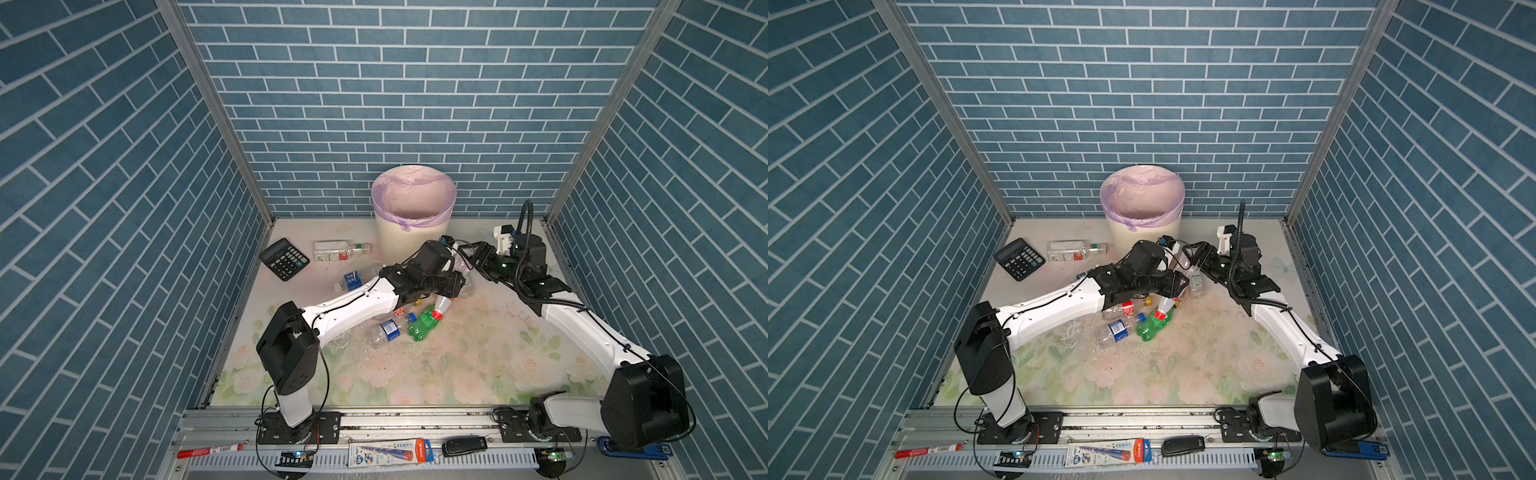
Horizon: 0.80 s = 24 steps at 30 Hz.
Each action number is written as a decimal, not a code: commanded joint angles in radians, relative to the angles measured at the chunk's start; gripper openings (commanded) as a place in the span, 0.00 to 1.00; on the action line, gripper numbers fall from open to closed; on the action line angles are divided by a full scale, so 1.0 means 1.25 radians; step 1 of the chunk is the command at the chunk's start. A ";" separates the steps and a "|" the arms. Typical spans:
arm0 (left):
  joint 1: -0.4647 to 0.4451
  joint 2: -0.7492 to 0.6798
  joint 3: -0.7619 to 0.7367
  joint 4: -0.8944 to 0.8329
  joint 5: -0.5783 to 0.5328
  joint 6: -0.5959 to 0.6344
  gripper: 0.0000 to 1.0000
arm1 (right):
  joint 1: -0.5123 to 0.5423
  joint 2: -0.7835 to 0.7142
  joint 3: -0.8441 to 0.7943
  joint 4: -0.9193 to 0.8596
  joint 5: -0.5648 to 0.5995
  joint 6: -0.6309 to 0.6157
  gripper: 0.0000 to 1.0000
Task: Throw the plastic bottles in the bin
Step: 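Carry the frosted bottle to the bin while the right gripper closes on it, then open the left gripper and draw back while the right gripper holds the bottle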
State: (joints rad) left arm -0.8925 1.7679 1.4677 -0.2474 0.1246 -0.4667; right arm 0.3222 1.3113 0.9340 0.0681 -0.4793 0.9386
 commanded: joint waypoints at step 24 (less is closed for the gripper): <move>0.005 0.008 0.046 -0.022 -0.032 0.025 0.59 | 0.021 0.003 0.033 -0.042 0.029 -0.034 0.45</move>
State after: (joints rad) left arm -0.8925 1.7805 1.4960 -0.2733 0.1062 -0.4541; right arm 0.3424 1.3258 0.9352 0.0635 -0.4709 0.9356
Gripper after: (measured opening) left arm 0.581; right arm 0.541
